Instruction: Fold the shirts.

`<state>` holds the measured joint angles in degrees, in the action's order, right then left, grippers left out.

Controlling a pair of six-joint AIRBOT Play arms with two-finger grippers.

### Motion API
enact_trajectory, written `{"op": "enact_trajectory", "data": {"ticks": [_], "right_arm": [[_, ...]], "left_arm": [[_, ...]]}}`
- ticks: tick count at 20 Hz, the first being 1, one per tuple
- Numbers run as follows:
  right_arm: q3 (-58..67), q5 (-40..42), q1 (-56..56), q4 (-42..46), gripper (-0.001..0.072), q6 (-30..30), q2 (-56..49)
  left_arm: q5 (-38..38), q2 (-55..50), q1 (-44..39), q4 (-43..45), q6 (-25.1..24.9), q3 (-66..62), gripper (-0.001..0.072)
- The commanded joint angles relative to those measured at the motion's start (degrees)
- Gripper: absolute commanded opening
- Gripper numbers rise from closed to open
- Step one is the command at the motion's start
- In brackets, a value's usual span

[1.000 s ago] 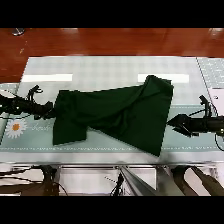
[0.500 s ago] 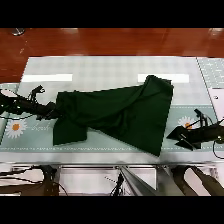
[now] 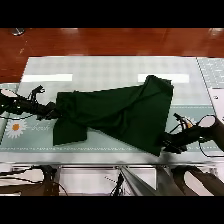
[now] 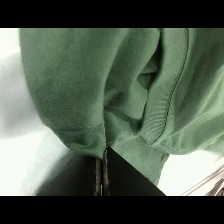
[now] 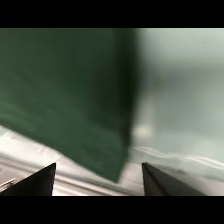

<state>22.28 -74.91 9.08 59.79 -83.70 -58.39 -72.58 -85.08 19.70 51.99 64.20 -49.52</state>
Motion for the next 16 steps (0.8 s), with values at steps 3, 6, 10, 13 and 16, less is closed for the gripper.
{"op": "enact_trajectory", "data": {"ticks": [3,6,10,13,16], "right_arm": [[0.1,9.5,-5.0,-10.6,0.0564,3.7,-5.3],[3.4,7.6,-5.0,-15.1,0.0019,10.4,-5.7],[17.9,1.2,-5.0,-13.9,0.0019,10.2,-5.7],[38.4,-2.7,-4.9,-8.4,0.0019,6.2,-5.7],[62.2,-6.7,-4.9,1.9,0.0019,1.9,-5.7]], "left_arm": [[0.1,0.0,-0.1,-0.2,0.1,0.0,0.0024],[0.0,0.2,-0.1,-0.3,0.1,0.0,0.0024],[-0.8,4.6,0.7,-12.5,-3.7,-1.1,0.0023],[-2.0,11.6,3.3,-34.9,-8.2,-7.5,0.0023],[-1.9,17.8,5.1,-40.7,-5.9,-20.0,0.0023]]}}
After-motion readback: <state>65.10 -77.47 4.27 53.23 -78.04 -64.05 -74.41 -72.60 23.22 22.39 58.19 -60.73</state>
